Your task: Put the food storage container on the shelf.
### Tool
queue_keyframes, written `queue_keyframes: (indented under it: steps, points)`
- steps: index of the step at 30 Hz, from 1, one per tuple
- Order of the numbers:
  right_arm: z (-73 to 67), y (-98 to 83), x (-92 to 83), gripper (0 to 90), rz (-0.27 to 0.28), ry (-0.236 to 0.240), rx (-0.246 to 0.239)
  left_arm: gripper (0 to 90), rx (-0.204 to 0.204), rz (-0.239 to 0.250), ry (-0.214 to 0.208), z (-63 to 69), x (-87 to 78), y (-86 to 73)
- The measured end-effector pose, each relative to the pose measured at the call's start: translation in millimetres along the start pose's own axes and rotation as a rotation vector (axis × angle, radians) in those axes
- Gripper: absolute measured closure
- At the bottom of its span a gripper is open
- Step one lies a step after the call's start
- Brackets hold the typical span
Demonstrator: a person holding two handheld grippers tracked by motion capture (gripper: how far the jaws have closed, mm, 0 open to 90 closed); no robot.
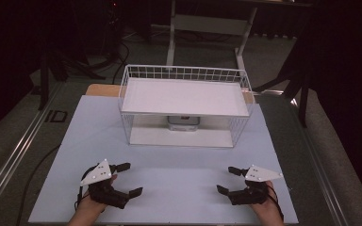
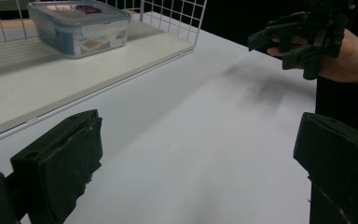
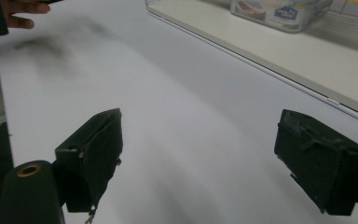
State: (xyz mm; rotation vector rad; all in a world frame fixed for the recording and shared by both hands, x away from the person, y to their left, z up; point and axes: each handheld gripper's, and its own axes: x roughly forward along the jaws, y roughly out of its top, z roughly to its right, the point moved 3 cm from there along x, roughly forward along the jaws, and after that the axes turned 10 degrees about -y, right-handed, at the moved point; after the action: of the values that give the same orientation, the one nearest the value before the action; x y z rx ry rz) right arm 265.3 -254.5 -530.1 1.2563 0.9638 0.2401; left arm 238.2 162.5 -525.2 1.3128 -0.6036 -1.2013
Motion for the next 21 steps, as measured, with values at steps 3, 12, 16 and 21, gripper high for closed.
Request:
queue_keyframes:
  steps: [3,12,16,21]
  points:
    - [3.8,-1.1,0.6,15.2,0.012,0.006,0.017,2.2,0.002,0.009,0.002,-1.4,-1.1,0.3]
    - [8.7,5.0,-4.7,15.2,0.093,0.016,0.05,2.2,0.001,0.048,-0.004,-2.5,-6.3,3.7]
    - [10.5,6.1,-6.7,15.2,0.109,0.013,0.054,2.2,0.0,0.054,-0.004,-3.0,-7.5,3.5]
    - [11.9,5.2,-6.6,15.2,0.106,0.012,0.063,2.2,-0.003,0.048,-0.009,-3.3,-6.4,2.4]
